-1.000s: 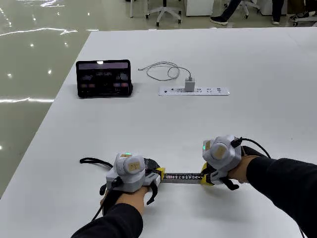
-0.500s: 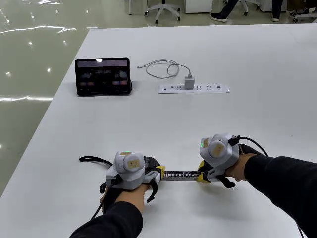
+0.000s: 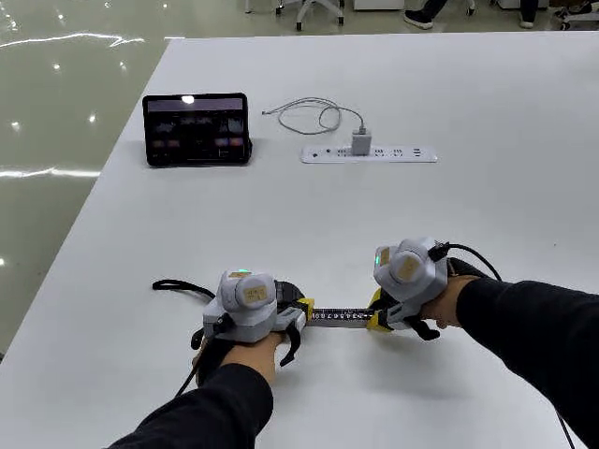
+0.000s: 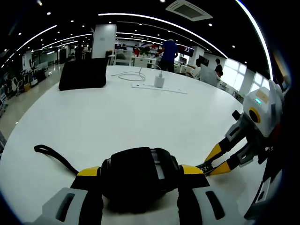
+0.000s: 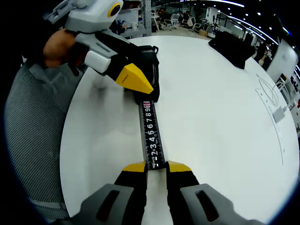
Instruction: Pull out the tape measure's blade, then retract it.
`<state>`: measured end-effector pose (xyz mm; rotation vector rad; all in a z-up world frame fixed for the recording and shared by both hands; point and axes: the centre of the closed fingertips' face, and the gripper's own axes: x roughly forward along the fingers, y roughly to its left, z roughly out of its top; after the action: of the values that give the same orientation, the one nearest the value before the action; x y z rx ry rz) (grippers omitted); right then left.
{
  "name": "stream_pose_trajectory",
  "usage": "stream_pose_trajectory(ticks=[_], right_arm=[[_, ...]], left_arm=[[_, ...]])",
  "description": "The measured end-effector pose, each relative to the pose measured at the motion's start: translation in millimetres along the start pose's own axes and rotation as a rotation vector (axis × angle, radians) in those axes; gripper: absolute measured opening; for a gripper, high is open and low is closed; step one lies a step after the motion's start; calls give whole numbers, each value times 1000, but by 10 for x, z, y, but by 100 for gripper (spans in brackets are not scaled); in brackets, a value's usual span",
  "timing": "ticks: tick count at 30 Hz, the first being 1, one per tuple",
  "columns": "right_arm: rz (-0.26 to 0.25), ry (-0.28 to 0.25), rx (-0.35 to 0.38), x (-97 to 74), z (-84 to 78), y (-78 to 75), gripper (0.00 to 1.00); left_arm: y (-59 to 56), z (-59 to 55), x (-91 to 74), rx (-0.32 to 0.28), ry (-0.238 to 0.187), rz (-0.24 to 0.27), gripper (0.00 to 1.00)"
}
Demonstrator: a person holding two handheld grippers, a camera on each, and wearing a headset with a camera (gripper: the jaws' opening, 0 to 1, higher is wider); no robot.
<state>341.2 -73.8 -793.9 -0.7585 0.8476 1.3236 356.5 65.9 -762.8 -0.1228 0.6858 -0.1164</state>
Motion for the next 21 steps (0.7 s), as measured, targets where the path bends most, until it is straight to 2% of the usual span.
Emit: stream_pose_trajectory(ticks=[21], right_arm=[[-3,-31,21,73,103,17,11]], left_arm=[[-2,-7,-13,-9,1,-26,59]])
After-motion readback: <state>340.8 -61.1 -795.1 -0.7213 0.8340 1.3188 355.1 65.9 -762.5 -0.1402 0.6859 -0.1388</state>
